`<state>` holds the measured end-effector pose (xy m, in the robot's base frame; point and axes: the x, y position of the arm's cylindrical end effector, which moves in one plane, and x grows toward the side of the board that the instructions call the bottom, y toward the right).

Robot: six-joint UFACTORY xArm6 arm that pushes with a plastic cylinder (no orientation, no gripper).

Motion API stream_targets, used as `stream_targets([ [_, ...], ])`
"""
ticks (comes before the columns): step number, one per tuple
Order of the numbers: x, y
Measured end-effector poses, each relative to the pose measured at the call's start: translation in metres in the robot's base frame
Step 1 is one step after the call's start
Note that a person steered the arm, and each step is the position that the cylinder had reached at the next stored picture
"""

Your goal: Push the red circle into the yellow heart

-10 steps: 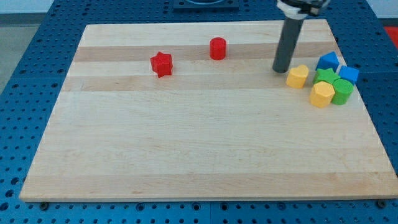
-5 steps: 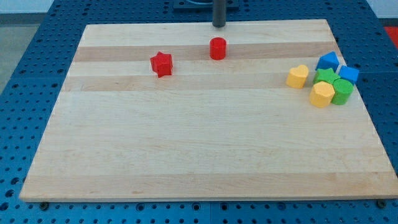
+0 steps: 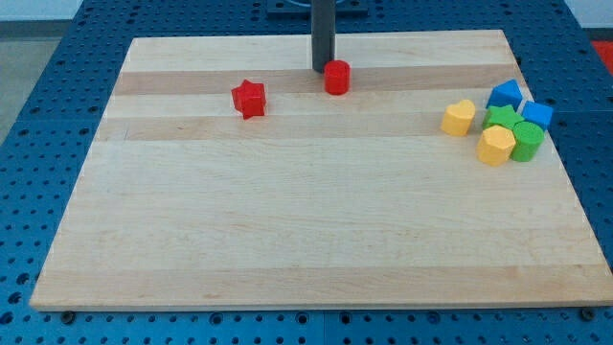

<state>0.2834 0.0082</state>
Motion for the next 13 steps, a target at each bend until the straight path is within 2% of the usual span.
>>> stream_targets([
  [1,0.030,0.004],
  [2,0.037,0.013],
  [5,0.037,0.050],
  [10,0.063,0.095],
  [11,0.072,0.097],
  [13,0.076,0.054],
])
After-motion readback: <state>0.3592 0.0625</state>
